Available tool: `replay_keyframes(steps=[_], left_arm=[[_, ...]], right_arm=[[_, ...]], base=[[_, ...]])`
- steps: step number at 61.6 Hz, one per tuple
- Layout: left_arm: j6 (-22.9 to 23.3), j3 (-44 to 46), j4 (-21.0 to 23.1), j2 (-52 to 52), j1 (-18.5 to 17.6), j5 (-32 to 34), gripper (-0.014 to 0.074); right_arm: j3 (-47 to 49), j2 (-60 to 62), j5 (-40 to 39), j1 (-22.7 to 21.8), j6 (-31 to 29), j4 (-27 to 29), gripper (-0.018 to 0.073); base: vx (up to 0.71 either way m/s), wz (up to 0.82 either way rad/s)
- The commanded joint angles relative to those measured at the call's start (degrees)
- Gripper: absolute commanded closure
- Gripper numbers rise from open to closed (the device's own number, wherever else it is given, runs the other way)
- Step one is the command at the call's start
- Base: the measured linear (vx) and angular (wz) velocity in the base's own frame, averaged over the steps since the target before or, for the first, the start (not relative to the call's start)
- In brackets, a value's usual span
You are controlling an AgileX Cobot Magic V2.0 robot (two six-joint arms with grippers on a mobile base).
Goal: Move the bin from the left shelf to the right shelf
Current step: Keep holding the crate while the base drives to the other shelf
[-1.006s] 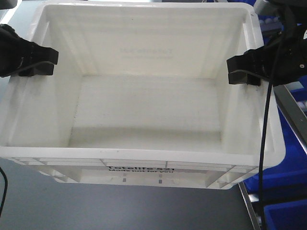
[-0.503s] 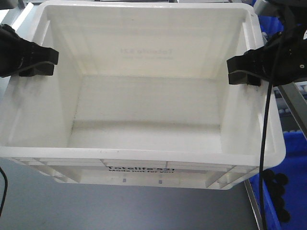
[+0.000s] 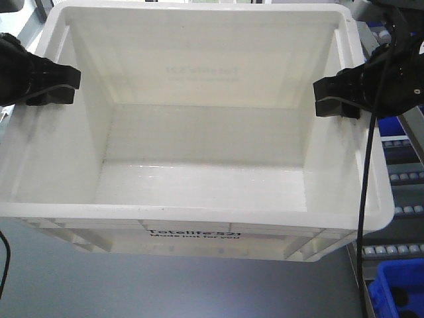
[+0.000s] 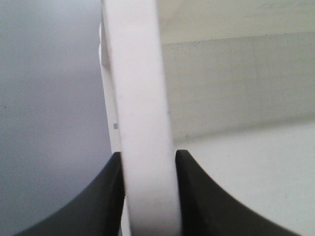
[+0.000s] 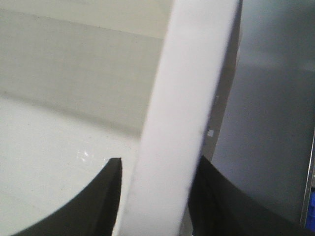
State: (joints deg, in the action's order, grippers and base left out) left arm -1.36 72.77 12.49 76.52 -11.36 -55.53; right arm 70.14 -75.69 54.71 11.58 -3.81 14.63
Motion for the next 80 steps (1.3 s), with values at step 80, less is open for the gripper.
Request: replay_keyframes(steps=[80], left_arm=[[-2.5, 2.0, 1.5, -2.7, -0.2, 5.0, 0.0604]], right_arm=[[2.0, 2.1, -4.7, -0.5, -0.6, -1.0, 0.0563]], base=[[0.43, 0.10]])
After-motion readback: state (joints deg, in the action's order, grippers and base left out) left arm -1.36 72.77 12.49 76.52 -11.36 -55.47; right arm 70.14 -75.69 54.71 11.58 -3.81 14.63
